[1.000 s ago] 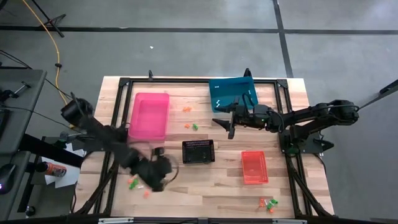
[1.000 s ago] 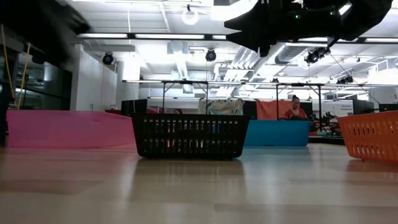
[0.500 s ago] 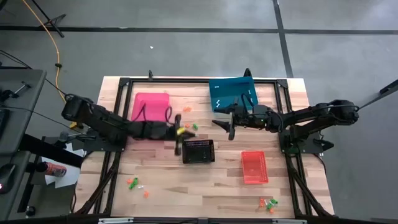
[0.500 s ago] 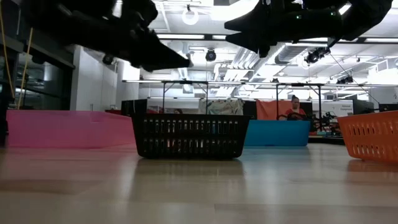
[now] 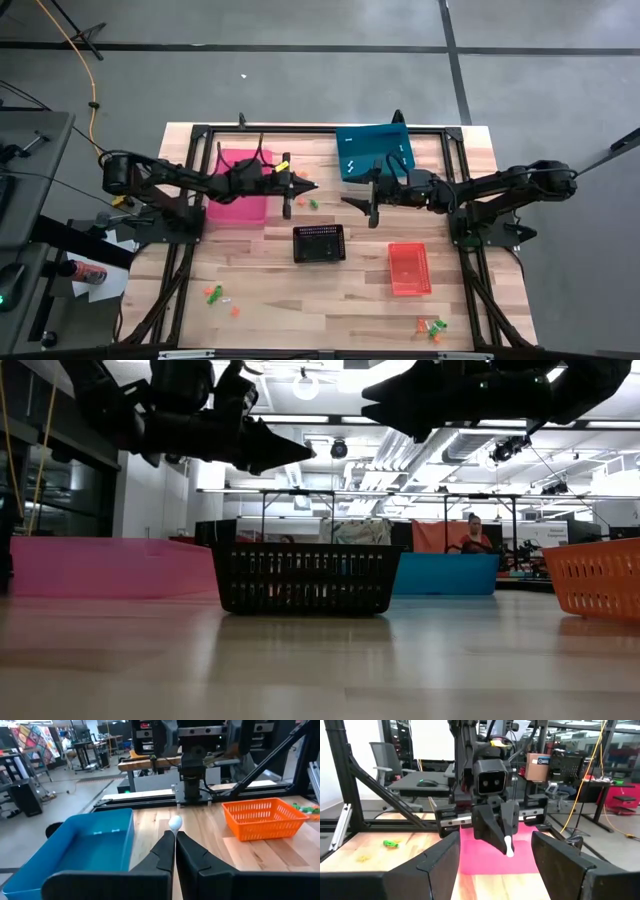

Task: Sort Halloween decoration
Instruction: Put the white bone toy into the blue bin

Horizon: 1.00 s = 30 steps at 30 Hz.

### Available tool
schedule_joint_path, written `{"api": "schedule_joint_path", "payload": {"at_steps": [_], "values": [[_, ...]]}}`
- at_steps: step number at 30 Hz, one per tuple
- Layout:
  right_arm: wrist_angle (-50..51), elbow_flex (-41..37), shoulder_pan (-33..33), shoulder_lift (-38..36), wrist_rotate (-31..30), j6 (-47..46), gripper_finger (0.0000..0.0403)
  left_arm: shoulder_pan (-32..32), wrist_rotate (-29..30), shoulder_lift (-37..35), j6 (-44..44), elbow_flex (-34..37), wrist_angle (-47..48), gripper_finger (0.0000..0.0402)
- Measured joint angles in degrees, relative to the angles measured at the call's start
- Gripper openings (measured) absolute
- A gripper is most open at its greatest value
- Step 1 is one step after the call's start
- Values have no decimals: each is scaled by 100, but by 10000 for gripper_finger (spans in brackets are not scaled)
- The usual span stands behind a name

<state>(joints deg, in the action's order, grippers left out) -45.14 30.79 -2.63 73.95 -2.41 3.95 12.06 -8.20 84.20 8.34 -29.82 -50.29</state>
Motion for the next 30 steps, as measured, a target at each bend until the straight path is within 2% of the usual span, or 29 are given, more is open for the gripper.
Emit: {"api": "schedule_joint_path", "payload": {"at_steps": [7,12,16,25,30], "values": [[-85,-2,0,-6,-1,17,240,-5,30,0,-13,0,-10,0],[-357,-2,0,-13,-1,17,240,58,1042,253,-185,-261,130,0],[-555,-4,0,-13,0,17,240,267,1084,858,-381,-1197,975,0],[-949,-4,15,-17,161,0,240,900,1187,2638,-329,-4227,4100,0],[-927,-4,15,-17,252,-43,240,1088,1190,3089,-360,-5142,5203,0]]}}
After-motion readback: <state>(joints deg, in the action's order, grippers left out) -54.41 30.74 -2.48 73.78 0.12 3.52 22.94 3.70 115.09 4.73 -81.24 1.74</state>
